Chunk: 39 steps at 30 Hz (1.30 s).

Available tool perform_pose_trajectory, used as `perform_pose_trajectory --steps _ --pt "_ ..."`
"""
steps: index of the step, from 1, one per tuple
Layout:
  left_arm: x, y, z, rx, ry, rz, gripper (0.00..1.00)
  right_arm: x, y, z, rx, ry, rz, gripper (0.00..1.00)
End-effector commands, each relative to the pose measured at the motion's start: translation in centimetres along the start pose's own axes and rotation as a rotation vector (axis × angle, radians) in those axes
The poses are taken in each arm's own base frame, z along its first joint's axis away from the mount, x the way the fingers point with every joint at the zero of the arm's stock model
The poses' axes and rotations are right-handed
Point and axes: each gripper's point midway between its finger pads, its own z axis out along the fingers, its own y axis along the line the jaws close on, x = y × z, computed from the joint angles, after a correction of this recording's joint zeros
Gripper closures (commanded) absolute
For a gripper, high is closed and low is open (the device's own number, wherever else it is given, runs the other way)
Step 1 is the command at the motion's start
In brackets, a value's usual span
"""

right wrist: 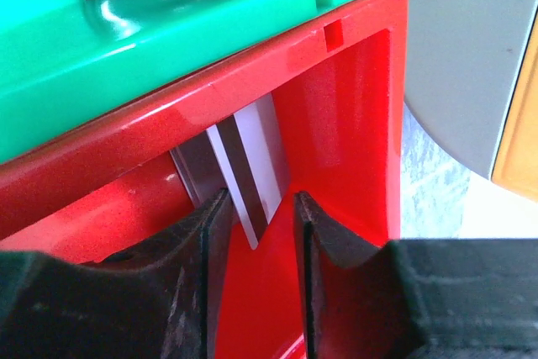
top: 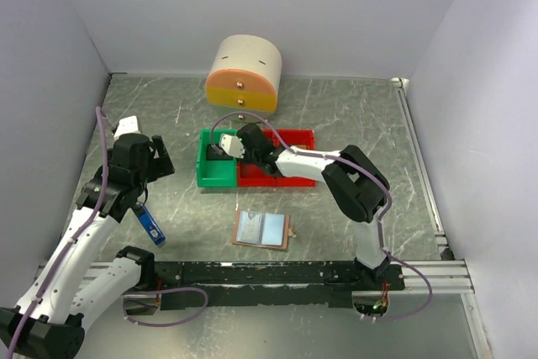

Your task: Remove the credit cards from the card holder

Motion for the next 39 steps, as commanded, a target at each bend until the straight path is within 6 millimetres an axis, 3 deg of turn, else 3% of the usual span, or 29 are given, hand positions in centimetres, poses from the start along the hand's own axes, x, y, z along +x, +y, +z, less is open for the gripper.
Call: perform_pose_trajectory --steps 1,18,21,32,35,39 --pt "-0.2 -0.1 0.2 0.011 -0.002 0.008 0.03 -0.3 -0.6 -1.0 0.009 -0.018 0.01 0.64" --pt "0.4 -1.0 0.6 0.053 0.031 0.033 0.03 0.2 -0.3 -0.8 0.018 -0.009 0.029 0.6" --pt "0.5 -1.2 0.6 0.063 0.033 0.035 0.03 0.1 -0.2 -0.8 0.017 -0.014 0.03 0.52" --pt "0.6 -1.2 0.7 0.062 0.039 0.037 0.03 0.1 0.0 -1.1 -0.001 -0.024 0.051 0.48" --pt "0.6 -1.2 0.7 0.064 0.038 0.038 0.04 -1.1 -1.3 -2.1 0.03 -0.074 0.092 0.48" --pt "0.5 -1.2 0.7 0.062 0.039 0.036 0.04 -4.1 -3.9 -4.6 0.09 -0.22 0.226 0.47"
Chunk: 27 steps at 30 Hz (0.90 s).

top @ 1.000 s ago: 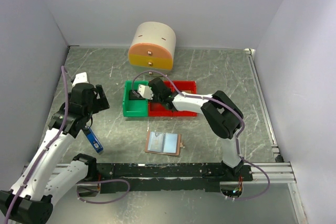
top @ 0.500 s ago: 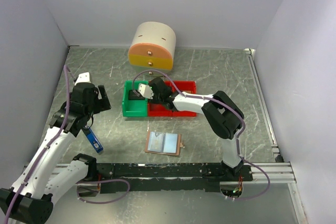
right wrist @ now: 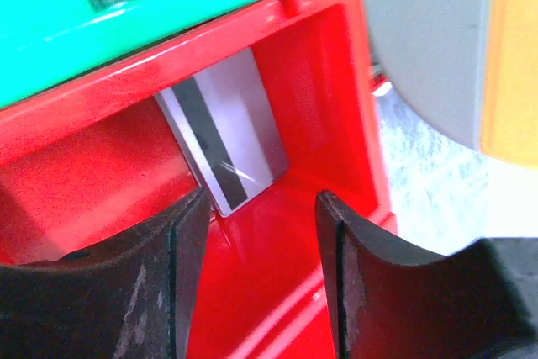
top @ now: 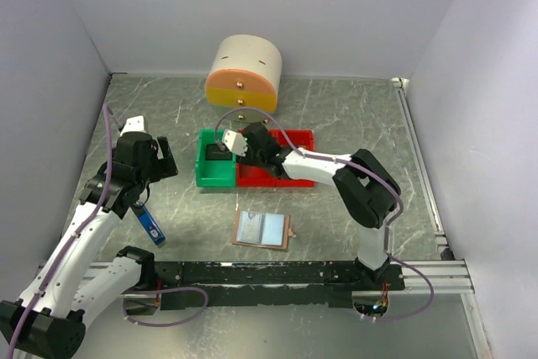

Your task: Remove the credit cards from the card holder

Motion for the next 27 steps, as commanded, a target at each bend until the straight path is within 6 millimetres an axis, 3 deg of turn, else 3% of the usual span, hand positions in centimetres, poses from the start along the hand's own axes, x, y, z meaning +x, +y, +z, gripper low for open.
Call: perform_pose_trajectory --steps 1,6,8,10,15,20,27 --pt "-0.5 -0.2 0.1 0.014 -0.018 -0.003 0.04 -5.0 -4.5 -3.9 0.116 -0.222 0.187 0.46" --pt "-0.6 -0.1 -0.1 0.016 -0.028 -0.009 0.03 -6.5 -6.9 -9.1 0.206 -0.4 0.452 0.44" --pt "-0.7 -0.1 -0.2 0.017 -0.031 -0.011 0.03 -5.9 -7.0 -11.1 0.221 -0.447 0.661 0.28" --pt "-0.7 -0.1 -0.2 0.016 -0.033 -0.012 0.03 -5.1 -6.3 -12.4 0.191 -0.435 0.865 0.24" --pt "-0.8 0.3 -0.3 -0.001 -0.04 -0.022 0.0 -3.0 -1.5 -13.6 0.022 -0.295 1.187 0.24" --pt "-0.7 0.3 -0.3 -0.009 -0.034 -0.026 0.0 -1.5 3.2 -13.7 -0.081 -0.224 1.344 0.27" --pt "-0.6 0.3 -0.2 -0.006 -0.033 -0.027 0.0 -0.2 7.9 -15.9 0.121 -0.096 1.395 0.27"
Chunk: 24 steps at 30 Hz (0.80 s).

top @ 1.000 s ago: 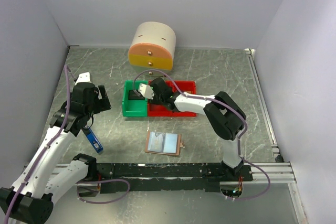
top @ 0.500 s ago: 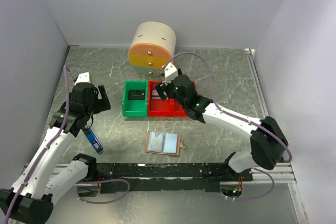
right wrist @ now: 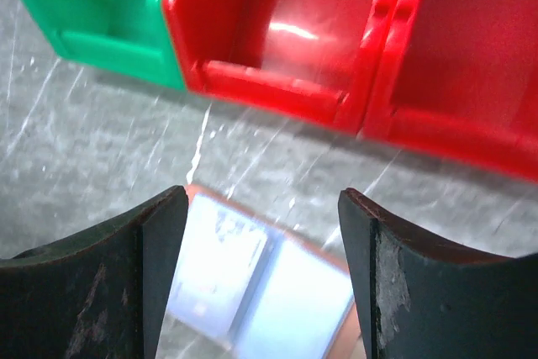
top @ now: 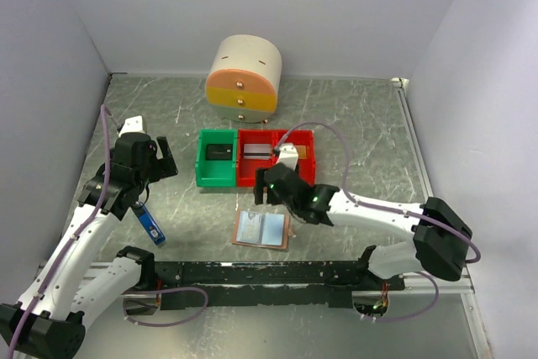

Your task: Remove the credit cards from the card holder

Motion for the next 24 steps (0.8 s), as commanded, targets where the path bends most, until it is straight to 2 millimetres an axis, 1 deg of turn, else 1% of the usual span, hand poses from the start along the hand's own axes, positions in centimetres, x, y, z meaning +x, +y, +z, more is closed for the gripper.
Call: perform_pose_trajectory --steps 1,3,6,10,12,14,15,19,24 --pt "-0.4 0.3 0.1 -0.011 -0.02 -0.017 0.0 0.9 0.4 -2.2 0.157 -0.073 0.107 0.28" --pt "-0.3 0.4 0.1 -0.019 -0.017 -0.017 0.0 2.1 1.4 -2.7 0.183 -0.078 0.098 0.28" --pt "-0.3 0.5 0.2 -0.026 -0.017 -0.019 0.0 4.3 2.4 -2.8 0.226 -0.064 0.055 0.28" --pt "-0.3 0.6 0.1 -0.031 -0.018 -0.02 0.0 6.4 3.9 -2.3 0.258 -0.018 0.004 0.32" --pt "-0.3 0.7 0.1 -0.033 -0.021 -0.023 0.0 7.1 4.2 -2.1 0.276 0.0 -0.016 0.34" --pt "-0.3 0.7 0.1 -0.033 -0.024 -0.024 0.0 7.9 3.9 -1.9 0.294 0.019 -0.025 0.37" --pt "-0.4 0.6 0.1 -0.031 -0.025 -0.024 0.0 8.0 4.2 -1.8 0.286 0.024 -0.024 0.38" --pt "-0.3 0.6 0.2 -0.029 -0.018 -0.019 0.0 8.7 5.0 -1.4 0.232 0.045 -0.009 0.39" --pt "-0.2 0.6 0.3 -0.032 -0.012 -0.017 0.01 9.6 5.6 -1.0 0.219 0.084 -0.032 0.38"
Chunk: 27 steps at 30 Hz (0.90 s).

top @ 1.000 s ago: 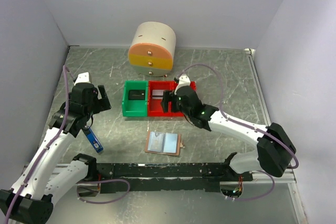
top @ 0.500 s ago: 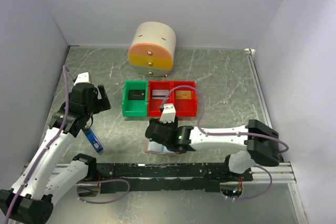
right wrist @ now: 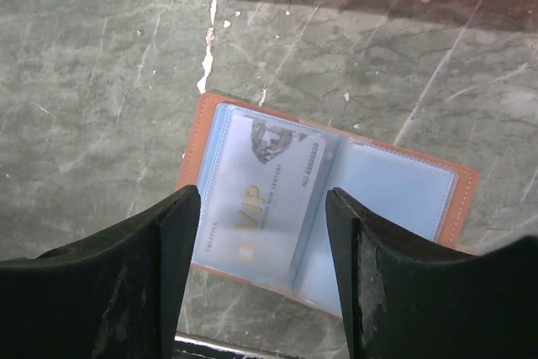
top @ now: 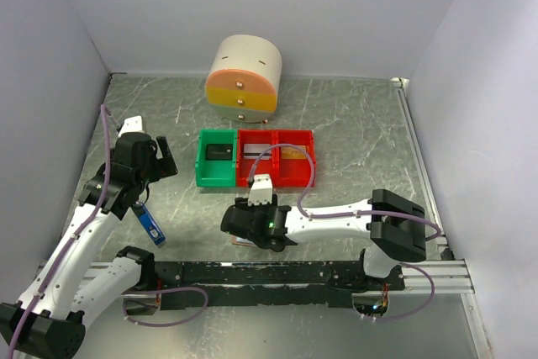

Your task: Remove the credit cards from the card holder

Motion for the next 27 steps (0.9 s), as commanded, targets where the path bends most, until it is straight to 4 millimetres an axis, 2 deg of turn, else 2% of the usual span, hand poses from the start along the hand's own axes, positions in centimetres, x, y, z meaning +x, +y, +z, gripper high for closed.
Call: perform_pose_trajectory --steps 1,4,14,21,27 --pt "-0.2 0.5 0.2 -0.023 -0.011 -0.012 0.01 0.6 0.4 0.5 0.008 0.016 -0.009 0.38" --pt "-0.2 0.6 0.1 -0.025 -0.018 -0.016 0.01 0.9 0.0 0.8 0.03 0.026 -0.018 0.37" --pt "-0.2 0.5 0.2 -0.022 -0.013 -0.013 0.01 1.5 1.5 2.1 -0.001 0.089 -0.01 0.36" --pt "-0.2 0.5 0.1 -0.023 -0.017 -0.014 0.01 2.5 0.7 2.8 0.042 0.118 -0.019 0.37" --pt "-0.1 0.5 0.2 -0.025 -0.014 -0.013 0.01 3.4 0.5 2.9 0.031 0.14 -0.009 0.41"
